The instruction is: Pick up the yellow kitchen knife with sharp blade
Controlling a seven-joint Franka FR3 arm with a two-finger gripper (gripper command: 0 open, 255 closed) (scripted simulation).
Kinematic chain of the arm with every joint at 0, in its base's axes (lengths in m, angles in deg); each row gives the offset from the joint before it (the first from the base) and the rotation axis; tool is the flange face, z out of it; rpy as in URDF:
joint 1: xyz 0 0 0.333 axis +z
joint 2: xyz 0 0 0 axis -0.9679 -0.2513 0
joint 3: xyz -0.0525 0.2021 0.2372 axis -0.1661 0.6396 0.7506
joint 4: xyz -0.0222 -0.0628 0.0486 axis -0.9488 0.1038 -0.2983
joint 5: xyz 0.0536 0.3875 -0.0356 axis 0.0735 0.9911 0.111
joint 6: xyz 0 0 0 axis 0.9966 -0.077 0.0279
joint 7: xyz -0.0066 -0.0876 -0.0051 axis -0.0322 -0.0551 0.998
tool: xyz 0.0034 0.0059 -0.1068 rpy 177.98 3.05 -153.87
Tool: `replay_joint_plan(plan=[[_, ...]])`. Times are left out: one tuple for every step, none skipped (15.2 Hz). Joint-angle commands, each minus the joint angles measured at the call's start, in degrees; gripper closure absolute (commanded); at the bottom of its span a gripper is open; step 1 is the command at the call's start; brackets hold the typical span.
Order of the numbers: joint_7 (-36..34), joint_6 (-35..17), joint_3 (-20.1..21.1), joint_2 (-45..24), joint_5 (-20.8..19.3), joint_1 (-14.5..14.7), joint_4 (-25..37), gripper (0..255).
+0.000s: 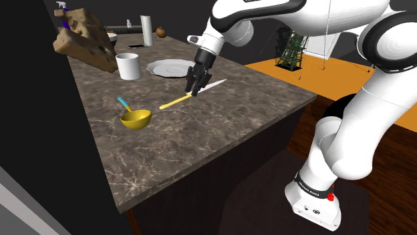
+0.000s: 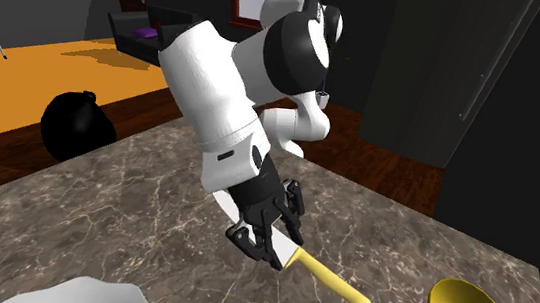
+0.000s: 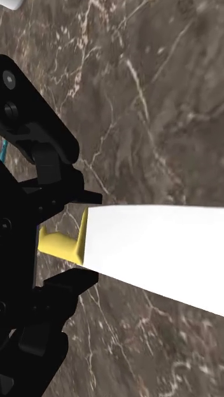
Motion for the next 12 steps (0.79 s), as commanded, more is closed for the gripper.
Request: replay_joint_plan(plan=[[-0.78,1.41,-0.04,0.12,-0.33,-0.05,1.44,255],[-1.14,2.05,-0.05,0.16,-0.46,-0.07,2.12,255],[-1.49,2.69,-0.07,0.20,-0.59,-0.08,2.81,255],[-1.84,3.34,-0.08,0.22,-0.71,-0.10,3.52,255],[-2.19,4.00,-0.10,0.23,-0.82,-0.11,4.24,255],[-2.53,4.65,-0.12,0.23,-0.92,-0.13,4.98,255],[-2.87,5.31,-0.14,0.21,-1.01,-0.14,5.73,255],[-3.21,5.97,-0.16,0.19,-1.10,-0.15,6.49,255],[-3.54,6.64,-0.19,0.15,-1.18,-0.16,7.27,255],[-3.87,7.31,-0.22,0.09,-1.25,-0.18,8.06,255],[-3.92,7.41,-0.22,0.09,-1.26,-0.18,8.17,255],[-3.92,7.41,-0.22,0.09,-1.26,-0.18,8.17,255]])
